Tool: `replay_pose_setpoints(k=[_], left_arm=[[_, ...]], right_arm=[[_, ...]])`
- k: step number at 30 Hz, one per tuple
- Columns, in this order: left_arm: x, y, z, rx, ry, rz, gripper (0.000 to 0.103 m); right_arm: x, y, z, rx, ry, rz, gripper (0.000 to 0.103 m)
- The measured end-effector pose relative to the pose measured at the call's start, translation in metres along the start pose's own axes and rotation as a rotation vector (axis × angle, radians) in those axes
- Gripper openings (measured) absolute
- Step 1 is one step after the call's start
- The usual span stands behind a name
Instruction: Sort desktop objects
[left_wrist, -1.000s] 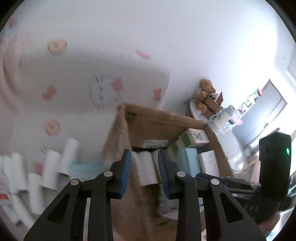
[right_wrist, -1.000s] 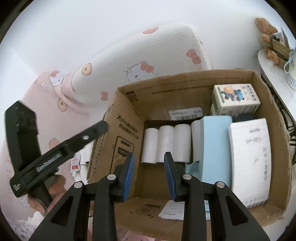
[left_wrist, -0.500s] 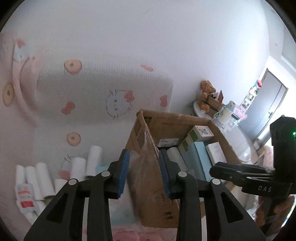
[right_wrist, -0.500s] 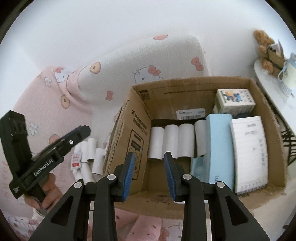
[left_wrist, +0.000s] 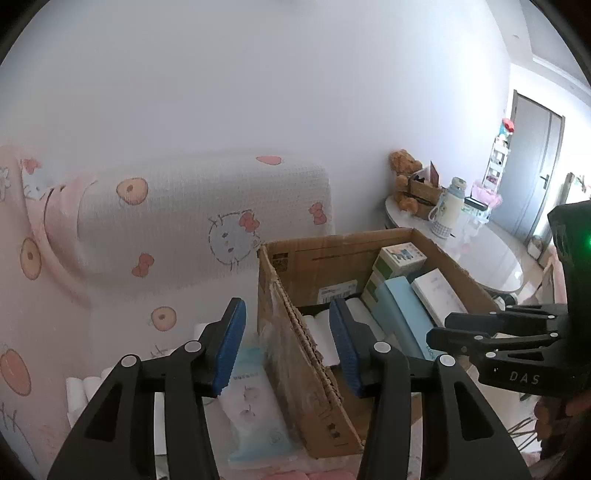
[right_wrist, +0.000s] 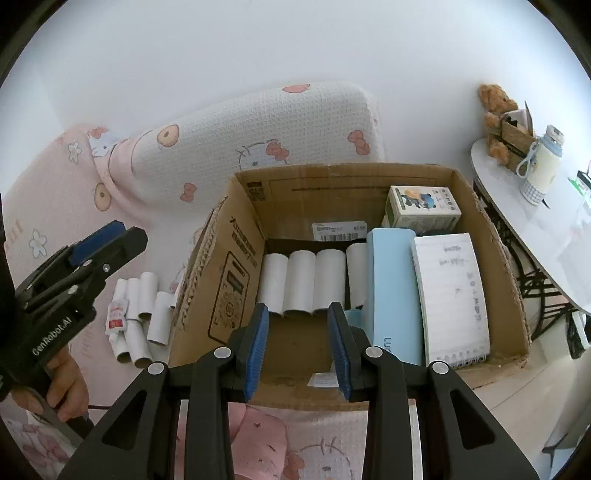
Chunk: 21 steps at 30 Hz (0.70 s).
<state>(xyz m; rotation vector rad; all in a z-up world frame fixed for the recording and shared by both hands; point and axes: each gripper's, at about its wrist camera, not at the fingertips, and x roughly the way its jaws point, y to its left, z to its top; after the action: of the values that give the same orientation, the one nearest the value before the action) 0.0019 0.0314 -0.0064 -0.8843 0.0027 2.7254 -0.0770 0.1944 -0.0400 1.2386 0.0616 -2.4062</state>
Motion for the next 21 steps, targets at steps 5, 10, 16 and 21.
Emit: replay_pose_setpoints(k=[5,10,16,21], left_arm=[[0.001,-0.011,0.023,0.119,0.055,-0.001,0.051],[-0.006,-0.025,0.036,0.18,0.118,0.136,0.057],[-0.007,-0.04,0.018,0.254,0.144,0.122,0.058],[-0.004,-0.041,0.018,0.256,0.158,0.149,0.058]], right_arm=[[-0.006,0.009,-0.001,-0.057,-0.025,-0.056,0.029],[-0.011,0.018,-0.002,-0.102,-0.045,-0.087,0.029],[-0.018,0.032,-0.006,-0.177,-0.072,-0.142,0.029],[-0.019,0.048,-0.01,-0.248,-0.083,-0.131,0.029]])
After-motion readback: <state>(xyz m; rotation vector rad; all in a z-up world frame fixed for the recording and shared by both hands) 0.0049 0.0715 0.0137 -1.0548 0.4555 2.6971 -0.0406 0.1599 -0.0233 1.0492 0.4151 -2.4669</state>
